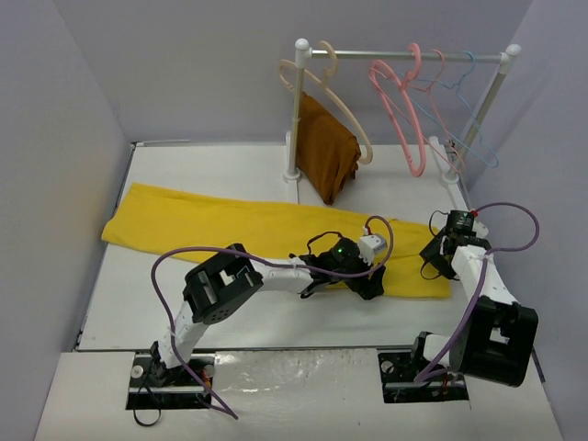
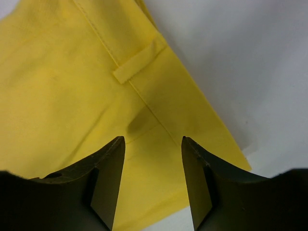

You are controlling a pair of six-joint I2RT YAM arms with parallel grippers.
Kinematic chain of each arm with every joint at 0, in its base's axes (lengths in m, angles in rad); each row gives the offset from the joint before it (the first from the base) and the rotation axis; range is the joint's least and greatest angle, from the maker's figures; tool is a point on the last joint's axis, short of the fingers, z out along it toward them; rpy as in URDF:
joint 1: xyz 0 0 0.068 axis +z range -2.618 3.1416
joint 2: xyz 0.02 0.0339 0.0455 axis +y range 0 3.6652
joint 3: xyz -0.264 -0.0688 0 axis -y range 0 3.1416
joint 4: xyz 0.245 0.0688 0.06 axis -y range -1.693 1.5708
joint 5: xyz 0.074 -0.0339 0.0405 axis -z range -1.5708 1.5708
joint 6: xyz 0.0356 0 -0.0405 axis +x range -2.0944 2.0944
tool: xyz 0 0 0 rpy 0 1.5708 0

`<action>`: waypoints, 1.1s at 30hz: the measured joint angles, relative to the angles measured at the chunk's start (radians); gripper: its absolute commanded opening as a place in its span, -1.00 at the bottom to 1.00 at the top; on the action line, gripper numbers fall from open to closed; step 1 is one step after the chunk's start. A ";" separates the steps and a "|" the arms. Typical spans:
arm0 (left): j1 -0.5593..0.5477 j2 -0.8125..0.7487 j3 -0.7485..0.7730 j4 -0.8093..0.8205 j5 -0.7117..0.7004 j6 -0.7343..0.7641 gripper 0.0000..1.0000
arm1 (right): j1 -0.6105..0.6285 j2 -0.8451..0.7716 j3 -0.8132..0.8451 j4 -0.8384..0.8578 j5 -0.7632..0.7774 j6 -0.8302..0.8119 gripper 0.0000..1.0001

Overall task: Place the trousers on the hanger
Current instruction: Fold the trousers at the center of the board.

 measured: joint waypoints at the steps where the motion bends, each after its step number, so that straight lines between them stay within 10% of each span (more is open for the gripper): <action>1: 0.000 0.000 0.000 0.000 0.000 0.000 0.30 | 0.000 0.002 -0.002 -0.006 0.004 0.000 -0.18; 9: 0.002 0.000 0.000 -0.001 0.000 -0.001 0.30 | -0.007 0.031 0.000 0.076 -0.096 0.014 -0.51; 22: 0.013 -0.023 0.000 -0.060 -0.012 -0.001 0.31 | -0.154 0.137 -0.041 0.171 -0.225 0.070 -0.22; 33: 0.072 -0.231 0.001 -0.322 -0.130 -0.003 0.39 | -0.148 -0.077 -0.013 0.147 -0.242 0.028 0.22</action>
